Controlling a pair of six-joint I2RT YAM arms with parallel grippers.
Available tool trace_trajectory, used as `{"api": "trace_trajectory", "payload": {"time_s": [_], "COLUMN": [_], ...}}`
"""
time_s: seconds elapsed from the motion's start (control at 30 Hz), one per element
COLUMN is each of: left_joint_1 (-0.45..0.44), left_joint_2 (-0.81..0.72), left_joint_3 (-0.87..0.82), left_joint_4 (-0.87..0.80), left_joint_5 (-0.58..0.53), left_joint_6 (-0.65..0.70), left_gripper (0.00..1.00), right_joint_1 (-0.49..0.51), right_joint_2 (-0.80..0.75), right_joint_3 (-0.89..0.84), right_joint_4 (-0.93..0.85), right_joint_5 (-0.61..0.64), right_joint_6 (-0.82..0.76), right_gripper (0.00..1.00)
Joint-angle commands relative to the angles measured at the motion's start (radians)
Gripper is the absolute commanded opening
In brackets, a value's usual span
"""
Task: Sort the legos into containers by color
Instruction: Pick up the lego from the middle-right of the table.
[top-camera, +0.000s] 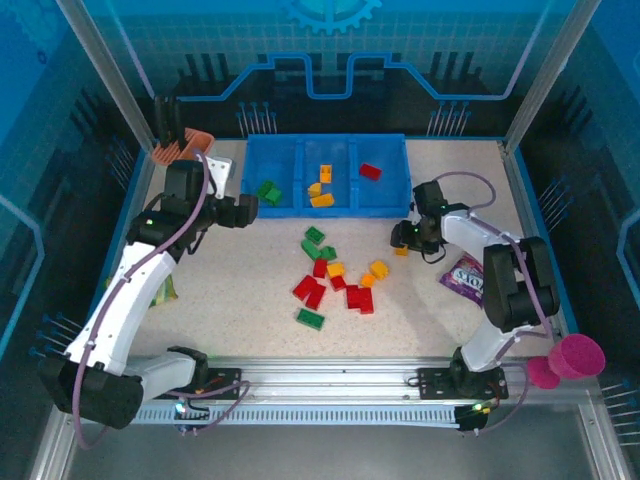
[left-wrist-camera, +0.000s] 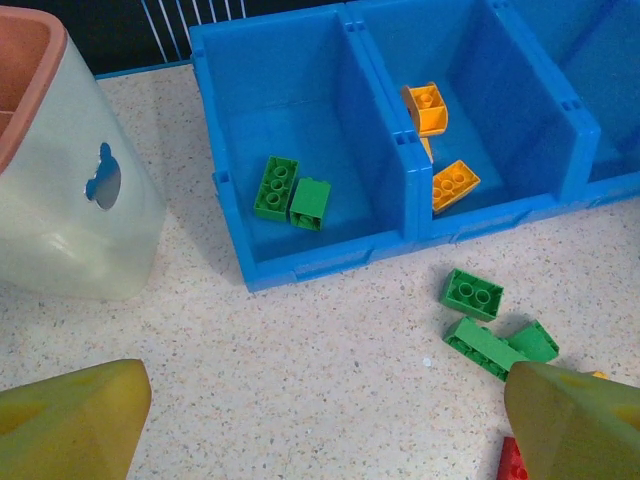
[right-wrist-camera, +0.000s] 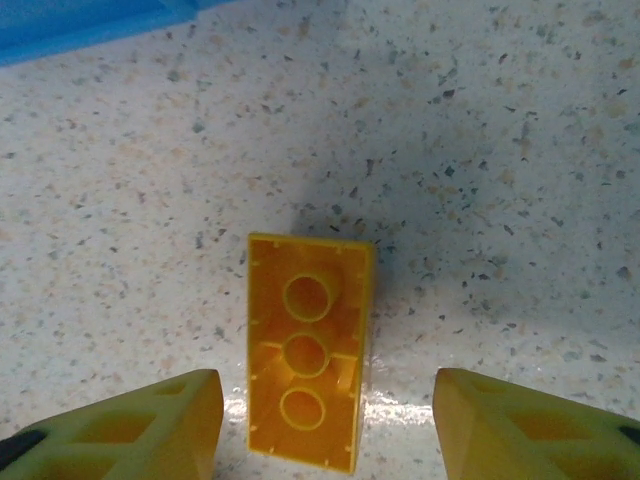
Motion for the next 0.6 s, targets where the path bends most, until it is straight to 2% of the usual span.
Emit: {"api": "trace_trajectory", "payload": {"time_s": [0.0, 0.3, 0.57], "left_joint_1": [0.009, 0.009, 0.009], "left_joint_2": [0.015, 0.019, 0.01], "left_joint_3": [0.04, 0.038, 0.036], "left_joint_4": [-0.014, -0.014, -0.017], "left_joint_5": [-0.006, -0.004, -0.007], "left_joint_6": [0.006, 0.004, 0.005], "left_gripper": [0.92, 0.93, 0.93], "right_joint_1": [-0.003, 0.015, 0.035], "right_joint_2": [0.027, 0.089, 0.129], "right_joint_3": [0.034, 0.049, 0.055], "right_joint_4": [0.021, 0.042, 0.014], "right_joint_5": [0.027, 0.021, 0.049], "right_joint_6": [0.006, -0.017, -0.048], "right_gripper": [0.59, 0.58, 0.47]}}
